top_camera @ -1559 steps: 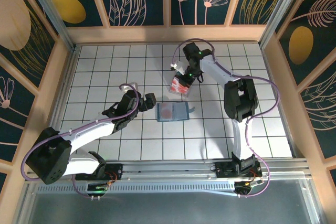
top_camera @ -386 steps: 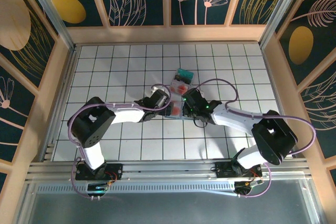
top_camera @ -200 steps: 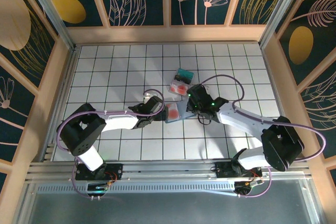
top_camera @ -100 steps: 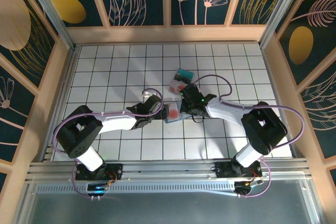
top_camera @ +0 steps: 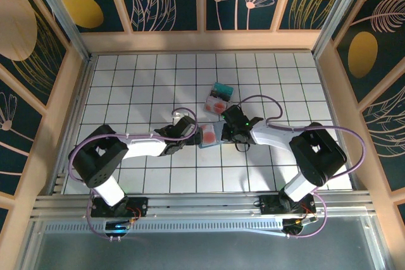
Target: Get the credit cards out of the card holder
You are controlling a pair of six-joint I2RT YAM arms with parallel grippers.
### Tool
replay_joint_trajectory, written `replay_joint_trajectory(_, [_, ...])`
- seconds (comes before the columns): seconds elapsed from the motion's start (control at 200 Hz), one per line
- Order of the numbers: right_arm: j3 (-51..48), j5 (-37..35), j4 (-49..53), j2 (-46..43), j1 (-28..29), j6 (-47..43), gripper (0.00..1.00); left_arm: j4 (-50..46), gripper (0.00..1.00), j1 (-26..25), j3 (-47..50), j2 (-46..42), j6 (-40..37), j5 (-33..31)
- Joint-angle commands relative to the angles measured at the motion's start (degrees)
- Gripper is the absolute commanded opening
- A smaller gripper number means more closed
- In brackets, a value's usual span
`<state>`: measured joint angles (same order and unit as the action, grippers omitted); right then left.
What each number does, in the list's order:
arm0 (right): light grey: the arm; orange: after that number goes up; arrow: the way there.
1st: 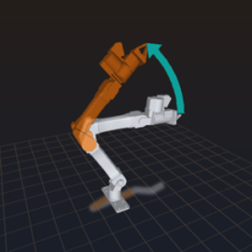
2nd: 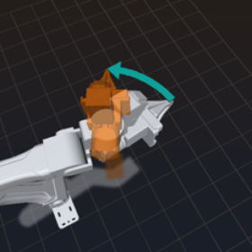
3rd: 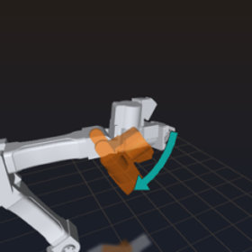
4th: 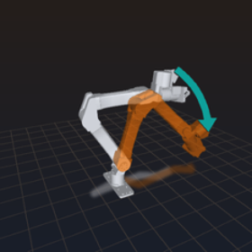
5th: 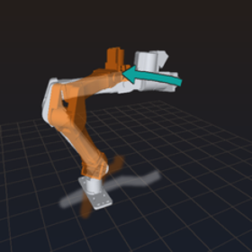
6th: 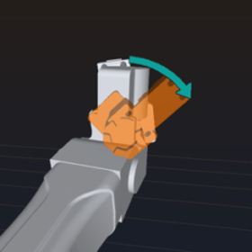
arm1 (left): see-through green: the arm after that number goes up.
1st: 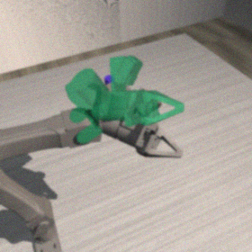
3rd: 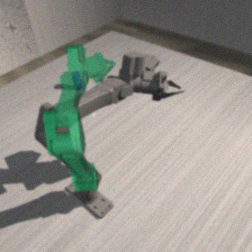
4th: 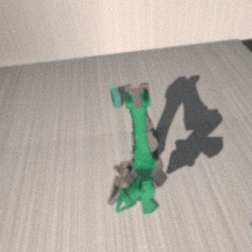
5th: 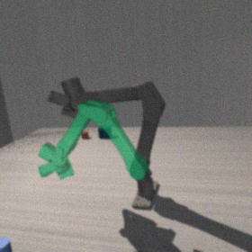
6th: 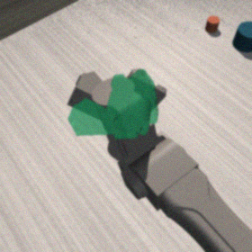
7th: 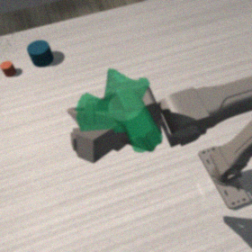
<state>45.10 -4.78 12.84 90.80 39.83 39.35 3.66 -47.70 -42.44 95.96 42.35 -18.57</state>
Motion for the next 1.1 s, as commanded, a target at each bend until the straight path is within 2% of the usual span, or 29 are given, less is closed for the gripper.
replay_joint_trajectory(0.0, [-0.59, -0.27, 0.99, -1.27, -0.28, 0.52, 0.08, -2.19, 0.99, -0.23, -0.21, 0.89, 1.09, -1.77])
replay_joint_trajectory(0.25, [2.15, -0.85, 3.24, -5.96, -0.03, -0.06, 0.16, -2.68, 0.99, -0.21, 0.73, -1.7, 0.72, -2.18])
replay_joint_trajectory(0.36, [3.3, 1.27, 2.04, -6.26, 0.19, -0.6, 0.18, -2.44, 0.99, -0.24, 0.94, -2.66, 0.63, -1.96])
replay_joint_trajectory(0.676, [4.55, 11.72, -5.76, -1.01, 0.33, -1.29, 0.32, -1.9, 0.99, -0.25, 0.68, -0.35, 0.41, -1.66])
replay_joint_trajectory(0.871, [4.97, 13.51, -7.12, 2.54, 0.33, -1.15, 0.36, -1.8, 0.99, -0.27, 0.94, 0.49, 0.34, -1.88])
replay_joint_trajectory(1.091, [5.0, 14.45, -8.38, 4.43, 0.33, -1.39, 0.37, -1.99, 0.99, -0.25, 1.04, 1.3, -0.02, -2.03])
